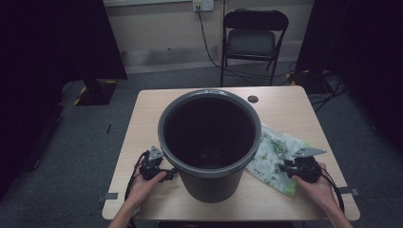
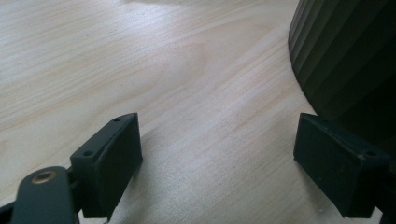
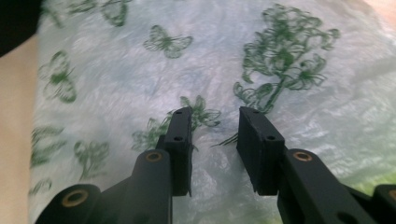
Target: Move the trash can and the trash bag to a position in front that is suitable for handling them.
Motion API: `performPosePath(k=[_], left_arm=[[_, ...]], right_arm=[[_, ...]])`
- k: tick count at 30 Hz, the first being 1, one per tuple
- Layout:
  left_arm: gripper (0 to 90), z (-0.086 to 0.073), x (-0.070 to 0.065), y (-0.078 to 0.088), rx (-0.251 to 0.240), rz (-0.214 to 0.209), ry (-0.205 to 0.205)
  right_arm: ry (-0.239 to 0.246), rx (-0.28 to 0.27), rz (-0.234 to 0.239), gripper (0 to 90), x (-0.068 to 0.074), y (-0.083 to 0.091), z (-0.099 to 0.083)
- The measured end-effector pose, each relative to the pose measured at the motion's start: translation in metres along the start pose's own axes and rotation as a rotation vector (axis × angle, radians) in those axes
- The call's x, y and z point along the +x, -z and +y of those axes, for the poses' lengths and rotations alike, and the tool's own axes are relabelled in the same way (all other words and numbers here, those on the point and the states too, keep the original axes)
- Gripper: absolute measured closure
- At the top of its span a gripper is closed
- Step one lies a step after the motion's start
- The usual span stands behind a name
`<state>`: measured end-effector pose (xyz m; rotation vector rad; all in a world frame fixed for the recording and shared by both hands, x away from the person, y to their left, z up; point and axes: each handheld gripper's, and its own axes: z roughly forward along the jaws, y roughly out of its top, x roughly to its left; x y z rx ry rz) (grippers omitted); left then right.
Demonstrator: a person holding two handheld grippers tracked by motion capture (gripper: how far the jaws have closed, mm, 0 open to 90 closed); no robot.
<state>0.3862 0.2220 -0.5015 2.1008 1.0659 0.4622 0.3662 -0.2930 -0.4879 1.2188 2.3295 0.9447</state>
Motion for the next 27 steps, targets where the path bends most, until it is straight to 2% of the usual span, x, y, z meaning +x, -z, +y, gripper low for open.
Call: performPosePath(k=[5, 8, 9, 10, 11, 14, 17, 19, 20, 21, 22, 23, 25, 26, 27], left_arm=[[14.5, 0.0, 0.0, 0.0, 0.002, 0.0, -0.003], [14.5, 0.0, 0.0, 0.0, 0.002, 0.0, -0.003], [14.5, 0.0, 0.0, 0.0, 0.002, 0.0, -0.003], [14.4, 0.0, 0.0, 0.0, 0.002, 0.0, -0.004], [14.4, 0.0, 0.0, 0.0, 0.002, -0.001, -0.004], [14.2, 0.001, 0.001, 0.0, 0.002, -0.004, -0.005], [14.2, 0.001, 0.001, 0.0, 0.002, -0.003, -0.006], [14.1, 0.001, 0.001, -0.001, 0.001, -0.006, -0.004], [14.0, 0.001, 0.001, -0.001, 0.001, -0.006, -0.006], [13.9, 0.001, 0.001, -0.001, 0.003, -0.006, -0.008], [13.9, 0.001, 0.002, -0.001, 0.004, -0.007, -0.008], [13.9, 0.001, 0.002, -0.001, 0.004, -0.007, -0.008], [13.9, 0.001, 0.002, -0.001, 0.003, -0.008, -0.007], [13.9, 0.001, 0.002, -0.001, 0.003, -0.008, -0.007], [13.9, 0.001, 0.002, -0.001, 0.003, -0.008, -0.007]], right_arm=[[0.037, -0.012, 0.056, 65.2, 0.029, 0.01, -0.012], [0.071, -0.001, 0.093, 65.1, 0.053, 0.015, -0.016], [0.074, 0.0, 0.098, 65.1, 0.056, 0.015, -0.016], [0.085, 0.001, 0.13, 64.9, 0.066, 0.016, -0.016], [0.093, 0.002, 0.137, 64.3, 0.071, 0.016, -0.016], [0.103, 0.029, 0.187, 58.5, 0.085, 0.013, -0.01], [0.107, 0.004, 0.187, 53.1, 0.08, 0.011, 0.005], [0.084, -0.04, 0.172, 46.3, 0.069, 0.012, 0.019], [0.082, -0.072, 0.163, 41.7, 0.058, 0.009, 0.031], [0.085, -0.085, 0.145, 36.3, 0.051, 0.005, 0.039], [0.099, -0.082, 0.107, 31.7, 0.044, -0.003, 0.047], [0.105, -0.077, 0.086, 30.6, 0.037, -0.011, 0.053], [0.102, -0.082, 0.076, 20.4, 0.027, -0.029, 0.062], [0.099, -0.066, 0.07, 18.2, 0.025, -0.038, 0.066], [0.108, -0.054, 0.086, 19.7, 0.025, -0.045, 0.069]])
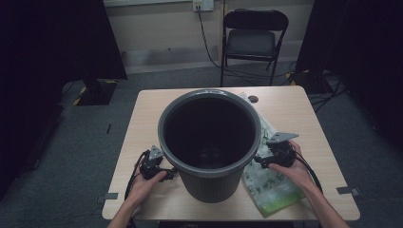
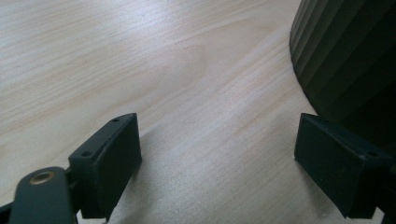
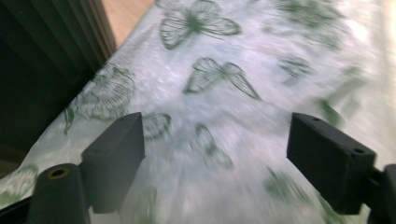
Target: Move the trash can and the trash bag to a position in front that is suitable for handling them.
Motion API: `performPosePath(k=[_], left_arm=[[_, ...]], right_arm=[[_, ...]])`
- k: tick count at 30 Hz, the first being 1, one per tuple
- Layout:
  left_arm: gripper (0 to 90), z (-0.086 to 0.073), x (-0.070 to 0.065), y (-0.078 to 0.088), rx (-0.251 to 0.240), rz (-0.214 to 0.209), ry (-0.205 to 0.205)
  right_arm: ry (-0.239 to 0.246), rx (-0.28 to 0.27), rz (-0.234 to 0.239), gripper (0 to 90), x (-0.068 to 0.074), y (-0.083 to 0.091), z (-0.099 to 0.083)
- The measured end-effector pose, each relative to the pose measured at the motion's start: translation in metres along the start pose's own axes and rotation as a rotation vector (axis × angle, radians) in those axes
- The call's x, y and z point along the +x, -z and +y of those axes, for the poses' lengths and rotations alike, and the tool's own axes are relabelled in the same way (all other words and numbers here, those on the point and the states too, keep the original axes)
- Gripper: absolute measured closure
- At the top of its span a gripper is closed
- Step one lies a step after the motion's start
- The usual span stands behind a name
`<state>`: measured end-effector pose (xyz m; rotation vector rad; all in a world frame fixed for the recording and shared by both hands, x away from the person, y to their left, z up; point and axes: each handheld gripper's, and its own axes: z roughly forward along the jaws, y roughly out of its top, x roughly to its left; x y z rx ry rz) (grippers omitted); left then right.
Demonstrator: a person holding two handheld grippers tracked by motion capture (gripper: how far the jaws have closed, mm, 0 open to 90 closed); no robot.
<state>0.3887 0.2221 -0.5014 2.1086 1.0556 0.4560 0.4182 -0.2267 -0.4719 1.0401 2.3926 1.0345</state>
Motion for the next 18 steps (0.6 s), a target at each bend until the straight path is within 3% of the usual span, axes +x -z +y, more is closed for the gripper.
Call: performPosePath(k=[1, 3, 6, 8, 10, 12, 18], left_arm=[[13.9, 0.0, 0.0, 0.0, 0.0, 0.0, 0.0], [13.9, 0.0, 0.0, 0.0, 0.0, 0.0, 0.0], [13.9, 0.0, 0.0, 0.0, 0.0, 0.0, 0.0], [13.9, 0.0, 0.0, 0.0, 0.0, 0.0, 0.0], [13.9, 0.0, 0.0, 0.0, 0.0, 0.0, -0.001], [13.9, 0.0, 0.0, 0.0, 0.0, 0.0, 0.0], [13.9, 0.0, 0.0, 0.0, 0.0, 0.0, 0.0]], right_arm=[[0.026, 0.0, 0.019, 21.9, 0.0, -0.007, 0.002], [0.059, 0.03, 0.032, 17.1, 0.002, -0.017, 0.004], [0.073, 0.054, 0.045, 20.7, 0.002, -0.026, 0.003], [0.062, 0.062, 0.061, 20.9, 0.001, -0.029, 0.001], [0.024, 0.061, 0.038, 20.4, 0.0, -0.03, -0.001], [0.016, 0.062, 0.029, 20.3, 0.0, -0.03, -0.002], [-0.063, 0.027, -0.057, 19.9, -0.004, -0.028, -0.008]])
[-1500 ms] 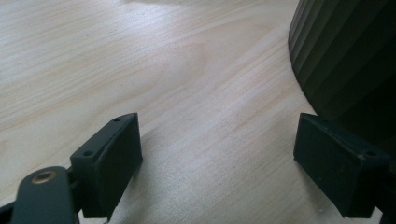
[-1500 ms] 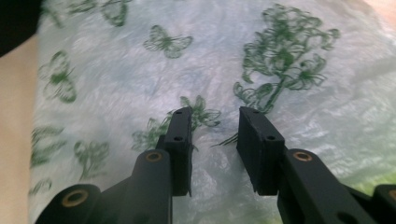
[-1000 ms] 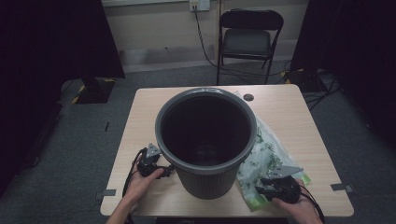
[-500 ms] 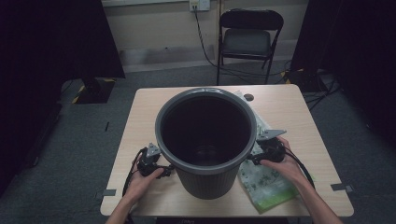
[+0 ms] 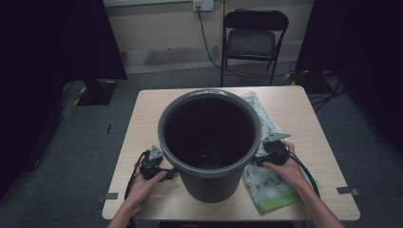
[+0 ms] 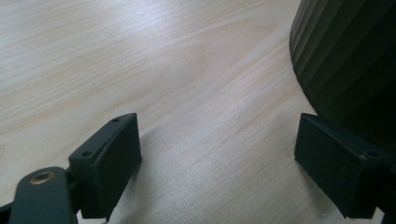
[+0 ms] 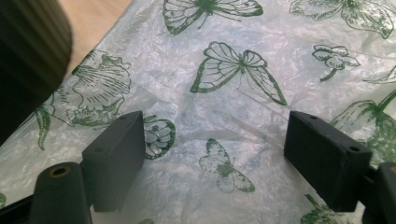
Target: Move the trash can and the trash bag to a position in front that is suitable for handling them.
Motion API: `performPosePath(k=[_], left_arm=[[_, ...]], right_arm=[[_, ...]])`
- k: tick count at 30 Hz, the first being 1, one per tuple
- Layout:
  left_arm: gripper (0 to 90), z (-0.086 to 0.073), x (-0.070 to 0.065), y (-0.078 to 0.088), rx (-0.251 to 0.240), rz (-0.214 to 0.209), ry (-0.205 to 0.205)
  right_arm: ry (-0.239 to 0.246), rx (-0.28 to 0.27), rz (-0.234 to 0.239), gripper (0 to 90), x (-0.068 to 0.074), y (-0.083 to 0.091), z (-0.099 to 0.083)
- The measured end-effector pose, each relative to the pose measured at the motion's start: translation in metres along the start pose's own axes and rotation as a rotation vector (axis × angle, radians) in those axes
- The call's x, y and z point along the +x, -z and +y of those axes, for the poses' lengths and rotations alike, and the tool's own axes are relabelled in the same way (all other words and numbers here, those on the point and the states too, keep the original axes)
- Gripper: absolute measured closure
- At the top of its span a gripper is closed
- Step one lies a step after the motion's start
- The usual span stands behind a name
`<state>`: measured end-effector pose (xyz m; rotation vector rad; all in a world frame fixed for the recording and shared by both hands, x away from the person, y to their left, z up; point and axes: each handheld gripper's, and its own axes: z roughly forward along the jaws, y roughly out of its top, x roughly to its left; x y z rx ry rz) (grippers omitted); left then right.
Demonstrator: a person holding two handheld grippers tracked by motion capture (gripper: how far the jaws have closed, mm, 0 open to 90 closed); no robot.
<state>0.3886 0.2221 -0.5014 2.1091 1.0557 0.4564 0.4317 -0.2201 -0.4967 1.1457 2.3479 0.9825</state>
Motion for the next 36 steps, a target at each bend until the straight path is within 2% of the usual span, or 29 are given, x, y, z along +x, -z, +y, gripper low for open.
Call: performPosePath(k=[4, 9, 15, 21, 25, 31, 34, 36], left_arm=[[13.9, 0.0, 0.0, 0.0, -0.001, 0.0, 0.0], [13.9, 0.0, 0.0, 0.0, 0.0, 0.002, -0.001], [13.7, 0.0, -0.001, 0.0, -0.001, 0.008, 0.001], [13.7, 0.0, -0.001, 0.0, 0.0, 0.008, 0.001], [13.8, 0.0, -0.001, 0.0, -0.001, 0.009, 0.001], [14.1, 0.0, -0.001, 0.0, -0.005, 0.015, 0.005], [14.3, 0.0, -0.001, 0.001, -0.002, 0.015, 0.004], [14.8, -0.001, -0.001, 0.001, -0.004, 0.013, 0.005]], right_arm=[[-0.035, -0.015, -0.039, 19.7, -0.005, 0.004, -0.006], [-0.114, -0.036, -0.119, 19.7, -0.01, 0.013, -0.017], [-0.189, -0.039, -0.206, 19.6, -0.013, 0.023, -0.027], [-0.243, -0.038, -0.265, 19.6, -0.023, 0.028, -0.032], [-0.247, -0.033, -0.271, 19.0, -0.022, 0.028, -0.031], [-0.222, -0.018, -0.259, 17.1, -0.021, 0.028, -0.028], [-0.22, -0.031, -0.233, 17.1, -0.017, 0.035, -0.025], [-0.198, -0.032, -0.215, 17.1, -0.01, 0.041, -0.023]])
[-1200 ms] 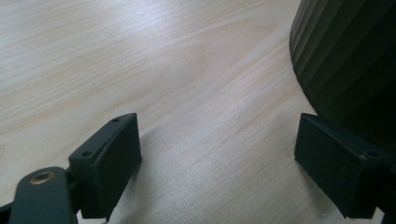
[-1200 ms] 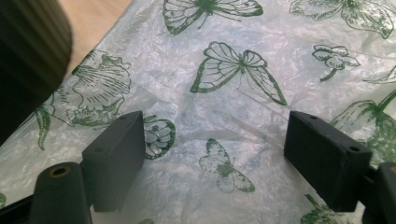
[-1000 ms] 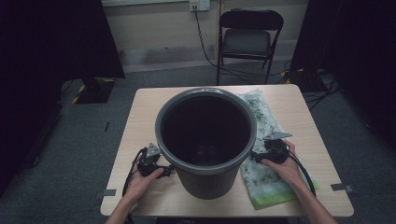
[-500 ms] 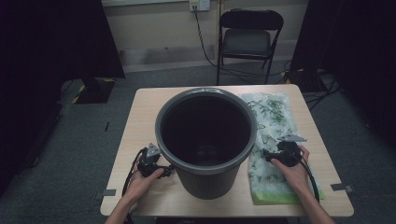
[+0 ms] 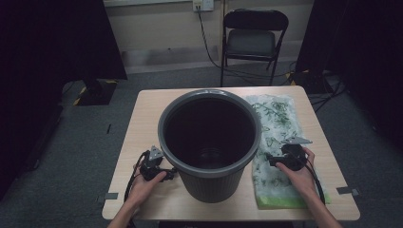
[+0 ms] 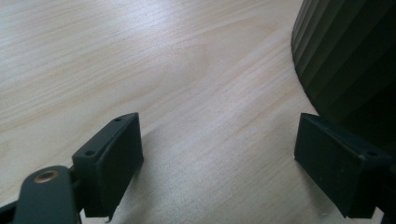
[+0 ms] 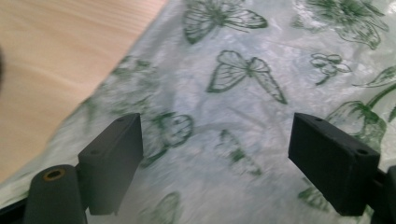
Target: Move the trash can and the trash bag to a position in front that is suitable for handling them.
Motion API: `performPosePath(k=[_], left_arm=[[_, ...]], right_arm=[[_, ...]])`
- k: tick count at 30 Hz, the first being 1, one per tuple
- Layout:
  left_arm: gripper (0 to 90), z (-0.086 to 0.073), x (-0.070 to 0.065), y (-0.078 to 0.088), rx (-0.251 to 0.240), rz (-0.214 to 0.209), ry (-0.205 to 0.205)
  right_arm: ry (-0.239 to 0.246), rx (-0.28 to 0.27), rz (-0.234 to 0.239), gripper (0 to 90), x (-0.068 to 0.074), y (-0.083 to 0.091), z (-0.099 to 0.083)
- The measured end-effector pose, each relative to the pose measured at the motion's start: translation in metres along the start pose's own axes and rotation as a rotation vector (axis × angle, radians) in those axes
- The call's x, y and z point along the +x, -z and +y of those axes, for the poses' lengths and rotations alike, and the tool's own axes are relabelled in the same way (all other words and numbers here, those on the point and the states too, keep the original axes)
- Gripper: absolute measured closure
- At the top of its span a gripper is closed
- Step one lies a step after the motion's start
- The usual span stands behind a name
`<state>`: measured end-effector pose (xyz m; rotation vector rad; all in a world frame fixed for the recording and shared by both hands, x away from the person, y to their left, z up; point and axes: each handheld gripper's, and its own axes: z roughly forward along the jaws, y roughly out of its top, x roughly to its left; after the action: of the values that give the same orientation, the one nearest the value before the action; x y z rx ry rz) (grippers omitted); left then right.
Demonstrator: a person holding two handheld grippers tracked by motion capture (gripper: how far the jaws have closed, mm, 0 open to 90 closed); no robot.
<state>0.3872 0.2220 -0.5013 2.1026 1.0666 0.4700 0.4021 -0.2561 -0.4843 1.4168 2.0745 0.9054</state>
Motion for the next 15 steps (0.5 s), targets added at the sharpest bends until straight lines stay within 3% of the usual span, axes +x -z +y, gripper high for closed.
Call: performPosePath(k=[3, 5, 6, 8, 10, 13, 15], left_arm=[[16.2, 0.001, -0.001, 0.003, 0.024, 0.003, 0.006], [18.3, 0.003, -0.001, 0.008, 0.053, -0.021, 0.028], [21.0, 0.004, -0.002, 0.012, 0.043, -0.054, 0.065], [20.7, 0.009, -0.007, 0.021, -0.013, -0.088, 0.078], [21.3, 0.014, -0.013, 0.026, -0.043, -0.069, 0.066], [29.1, 0.018, -0.02, 0.029, -0.065, -0.026, 0.054], [29.2, 0.018, -0.02, 0.03, -0.063, -0.035, 0.068]], right_arm=[[0.012, -0.001, 0.049, 17.1, 0.008, 0.01, -0.003], [0.041, 0.013, 0.083, 17.3, 0.015, 0.014, -0.005], [0.06, 0.005, 0.086, 17.3, 0.021, 0.016, -0.005], [0.072, -0.003, 0.129, 17.3, 0.032, 0.019, -0.004], [0.092, -0.009, 0.147, 17.3, 0.041, 0.02, -0.002], [0.111, -0.019, 0.186, 17.2, 0.056, 0.019, 0.003], [0.114, -0.026, 0.203, 17.2, 0.061, 0.019, 0.007]])
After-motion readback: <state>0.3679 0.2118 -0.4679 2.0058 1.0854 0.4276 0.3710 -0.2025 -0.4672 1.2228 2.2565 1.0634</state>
